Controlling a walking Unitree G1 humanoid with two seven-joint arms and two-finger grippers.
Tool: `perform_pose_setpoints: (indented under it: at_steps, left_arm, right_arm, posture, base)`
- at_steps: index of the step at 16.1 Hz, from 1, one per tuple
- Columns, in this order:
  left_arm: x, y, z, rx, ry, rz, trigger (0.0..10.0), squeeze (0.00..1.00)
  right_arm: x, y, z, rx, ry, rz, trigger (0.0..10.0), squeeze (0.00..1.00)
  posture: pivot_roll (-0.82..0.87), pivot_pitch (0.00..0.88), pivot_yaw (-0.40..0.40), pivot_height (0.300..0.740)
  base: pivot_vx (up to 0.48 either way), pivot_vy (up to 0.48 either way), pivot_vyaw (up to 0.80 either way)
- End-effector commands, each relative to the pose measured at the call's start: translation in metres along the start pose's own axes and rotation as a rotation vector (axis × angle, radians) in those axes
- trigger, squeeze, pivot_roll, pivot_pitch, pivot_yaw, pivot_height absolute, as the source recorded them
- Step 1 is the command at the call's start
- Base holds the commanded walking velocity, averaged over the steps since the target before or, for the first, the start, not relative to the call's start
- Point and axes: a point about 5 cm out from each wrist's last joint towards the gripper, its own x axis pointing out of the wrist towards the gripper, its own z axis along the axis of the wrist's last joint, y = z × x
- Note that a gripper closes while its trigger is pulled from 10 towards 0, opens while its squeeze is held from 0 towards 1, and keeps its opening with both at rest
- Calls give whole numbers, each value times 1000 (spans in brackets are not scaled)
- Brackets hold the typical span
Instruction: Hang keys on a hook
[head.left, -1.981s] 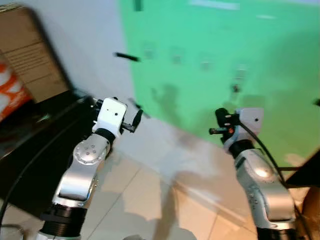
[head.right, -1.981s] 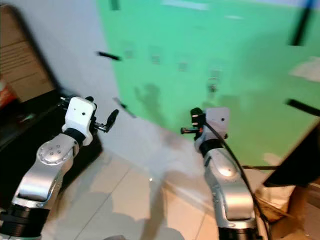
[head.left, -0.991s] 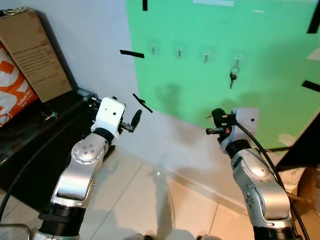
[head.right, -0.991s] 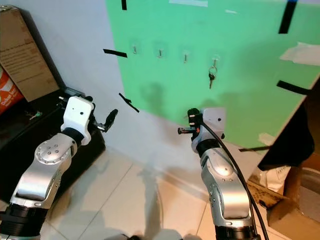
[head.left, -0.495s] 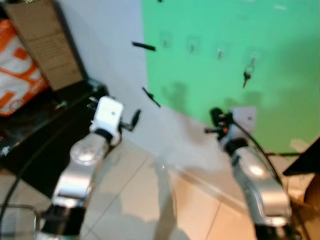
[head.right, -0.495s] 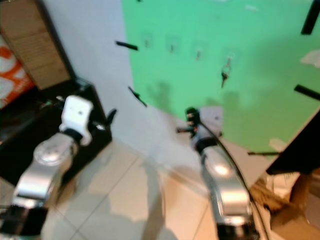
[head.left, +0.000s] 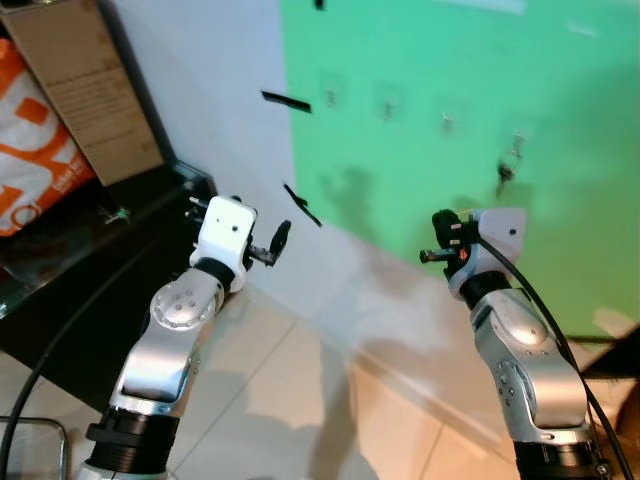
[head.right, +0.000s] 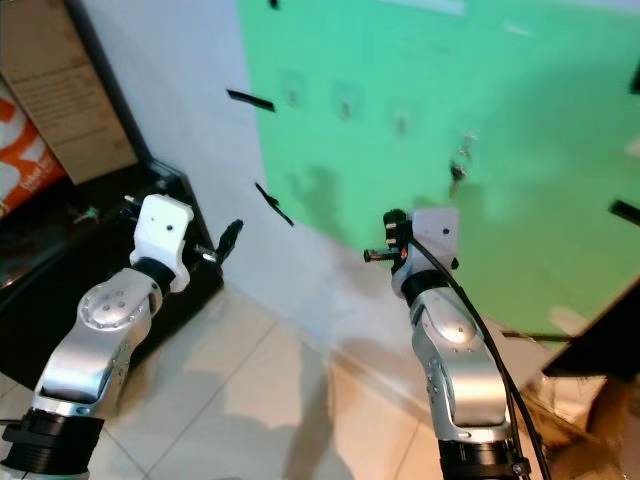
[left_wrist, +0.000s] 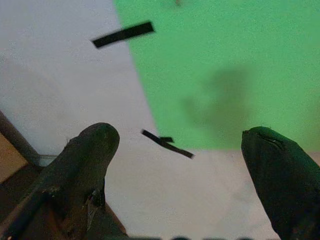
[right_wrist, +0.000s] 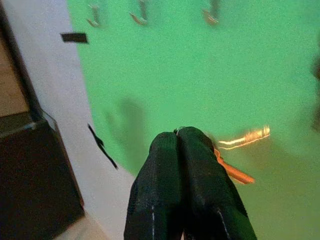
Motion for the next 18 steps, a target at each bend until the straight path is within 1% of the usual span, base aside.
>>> perform_pose_setpoints:
  at_steps: [1, 12, 16, 18]
  left_arm:
    - [-2, 8, 0, 9, 2, 28, 10000, 0]
    - [0, 8, 1, 16, 3, 13, 10000, 0]
    - [1, 8, 1, 16, 2, 12, 10000, 0]
    - [1, 7, 1, 15, 2, 12, 10000, 0]
  right_arm:
    - [2, 8, 2, 5, -13, 30, 10000, 0]
    - [3, 10, 2, 13, -19, 23, 10000, 0]
    - [3, 9, 3, 4, -25, 20, 10000, 0]
    - [5, 7, 5, -16, -27, 9, 10000, 0]
  posture:
    - [-28, 0, 54, 740]
    - [-33, 0, 70, 740]
    - [-32, 0, 66, 740]
    - [-30, 0, 63, 740]
  base:
    - [255, 0, 0]
    - [260, 0, 0]
    - [262, 0, 0]
    - [259, 0, 0]
